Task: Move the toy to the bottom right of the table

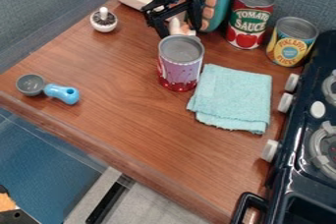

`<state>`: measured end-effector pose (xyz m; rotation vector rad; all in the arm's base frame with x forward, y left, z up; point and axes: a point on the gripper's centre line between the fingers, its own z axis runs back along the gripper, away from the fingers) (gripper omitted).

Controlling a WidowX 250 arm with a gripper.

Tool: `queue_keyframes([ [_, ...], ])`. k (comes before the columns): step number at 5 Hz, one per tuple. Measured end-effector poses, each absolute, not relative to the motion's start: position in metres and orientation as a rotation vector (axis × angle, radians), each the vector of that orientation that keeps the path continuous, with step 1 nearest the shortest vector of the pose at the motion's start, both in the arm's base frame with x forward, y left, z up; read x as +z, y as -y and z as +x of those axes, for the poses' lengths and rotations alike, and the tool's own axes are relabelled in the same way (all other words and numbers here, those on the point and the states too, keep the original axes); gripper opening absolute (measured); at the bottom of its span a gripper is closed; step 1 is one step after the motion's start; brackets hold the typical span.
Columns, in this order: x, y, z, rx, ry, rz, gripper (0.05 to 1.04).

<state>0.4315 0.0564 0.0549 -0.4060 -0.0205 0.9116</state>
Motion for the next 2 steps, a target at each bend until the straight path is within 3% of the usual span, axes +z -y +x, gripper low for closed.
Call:
queue_keyframes([
  [1,0.0372,-0.0555,0.4277,0.924,-0.02,-0.397,0.999],
  [2,0.0346,-0.0536,0.4265,0.955,-0.005,-0.381,1.0],
])
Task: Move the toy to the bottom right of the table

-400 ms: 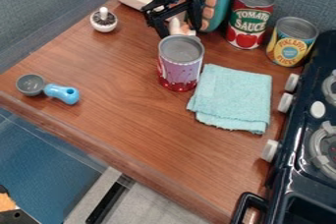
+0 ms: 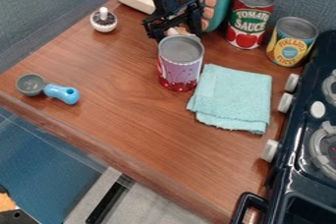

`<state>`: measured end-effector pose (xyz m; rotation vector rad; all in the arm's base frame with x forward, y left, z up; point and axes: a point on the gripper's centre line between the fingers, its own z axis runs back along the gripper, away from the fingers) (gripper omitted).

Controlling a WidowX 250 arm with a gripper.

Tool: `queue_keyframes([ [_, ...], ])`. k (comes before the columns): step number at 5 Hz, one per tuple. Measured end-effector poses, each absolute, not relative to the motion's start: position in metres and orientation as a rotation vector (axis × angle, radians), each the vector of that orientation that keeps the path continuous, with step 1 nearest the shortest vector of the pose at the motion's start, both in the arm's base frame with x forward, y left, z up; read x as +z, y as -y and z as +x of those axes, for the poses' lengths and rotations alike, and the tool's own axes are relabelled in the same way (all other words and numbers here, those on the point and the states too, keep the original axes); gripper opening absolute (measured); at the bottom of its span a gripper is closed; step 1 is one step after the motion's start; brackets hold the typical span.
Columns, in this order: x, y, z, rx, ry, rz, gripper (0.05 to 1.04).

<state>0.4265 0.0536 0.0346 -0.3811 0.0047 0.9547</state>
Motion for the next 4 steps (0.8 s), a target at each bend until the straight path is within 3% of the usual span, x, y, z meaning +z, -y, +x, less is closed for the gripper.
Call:
queue_keyframes([
  [2,0.059,-0.027,0.425,0.876,0.054,-0.384,0.999],
  [4,0.108,-0.003,0.416,0.855,0.2,-0.412,0.999],
])
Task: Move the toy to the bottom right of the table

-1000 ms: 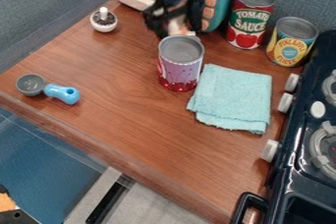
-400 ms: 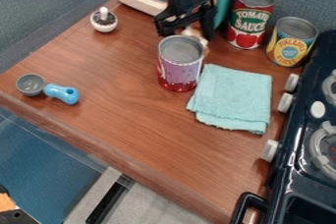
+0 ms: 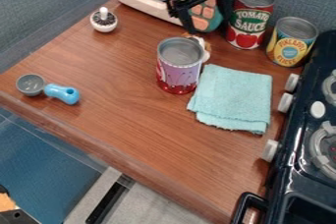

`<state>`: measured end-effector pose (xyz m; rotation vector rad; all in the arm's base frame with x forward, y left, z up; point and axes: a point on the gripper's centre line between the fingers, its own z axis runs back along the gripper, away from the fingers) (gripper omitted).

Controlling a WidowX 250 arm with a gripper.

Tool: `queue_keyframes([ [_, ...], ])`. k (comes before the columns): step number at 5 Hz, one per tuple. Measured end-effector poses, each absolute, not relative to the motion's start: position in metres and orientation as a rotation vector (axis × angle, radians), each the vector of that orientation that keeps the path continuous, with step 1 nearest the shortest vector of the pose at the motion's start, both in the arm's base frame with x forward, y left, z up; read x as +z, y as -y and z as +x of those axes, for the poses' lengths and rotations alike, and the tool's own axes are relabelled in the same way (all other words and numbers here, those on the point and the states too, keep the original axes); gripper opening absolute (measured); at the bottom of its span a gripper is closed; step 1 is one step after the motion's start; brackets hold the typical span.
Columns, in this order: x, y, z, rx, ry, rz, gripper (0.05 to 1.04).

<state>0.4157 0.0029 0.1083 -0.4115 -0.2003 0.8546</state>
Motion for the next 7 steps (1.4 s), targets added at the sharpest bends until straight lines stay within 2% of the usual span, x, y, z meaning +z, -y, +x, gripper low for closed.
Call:
queue_keyframes([
  [3,0.112,0.046,0.402,0.904,0.237,-0.398,0.999],
  [4,0.105,0.051,0.4,1.013,0.269,-0.339,0.999],
  [5,0.115,0.055,0.396,1.145,0.339,-0.341,0.999],
  [6,0.116,0.052,0.397,1.264,0.34,-0.325,0.999],
  [7,0.11,0.043,0.413,1.201,0.271,-0.261,0.999],
])
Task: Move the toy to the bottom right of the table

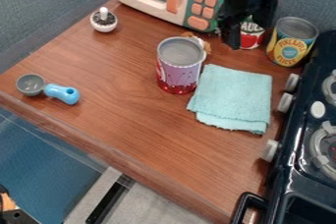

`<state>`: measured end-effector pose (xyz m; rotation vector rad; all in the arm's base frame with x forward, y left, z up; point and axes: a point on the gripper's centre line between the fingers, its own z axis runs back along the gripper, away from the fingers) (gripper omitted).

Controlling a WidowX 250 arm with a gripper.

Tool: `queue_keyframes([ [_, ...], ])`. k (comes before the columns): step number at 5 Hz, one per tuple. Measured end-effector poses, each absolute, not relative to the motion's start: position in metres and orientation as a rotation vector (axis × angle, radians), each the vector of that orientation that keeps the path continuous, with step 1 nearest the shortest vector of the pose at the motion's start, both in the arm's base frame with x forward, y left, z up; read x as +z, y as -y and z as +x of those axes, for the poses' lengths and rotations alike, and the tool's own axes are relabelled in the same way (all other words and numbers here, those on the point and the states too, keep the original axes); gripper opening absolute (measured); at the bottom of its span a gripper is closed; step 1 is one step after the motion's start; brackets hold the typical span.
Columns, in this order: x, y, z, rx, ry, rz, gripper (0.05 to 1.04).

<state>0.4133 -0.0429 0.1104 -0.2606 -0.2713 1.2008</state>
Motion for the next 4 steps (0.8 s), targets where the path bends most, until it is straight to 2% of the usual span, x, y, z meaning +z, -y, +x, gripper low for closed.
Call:
queue_keyframes([
  [2,0.109,-0.002,0.426,1.236,0.215,-0.211,0.999],
  [3,0.1,-0.024,0.422,1.188,0.138,-0.212,0.999],
  [4,0.092,-0.024,0.414,1.103,0.094,-0.221,0.999],
])
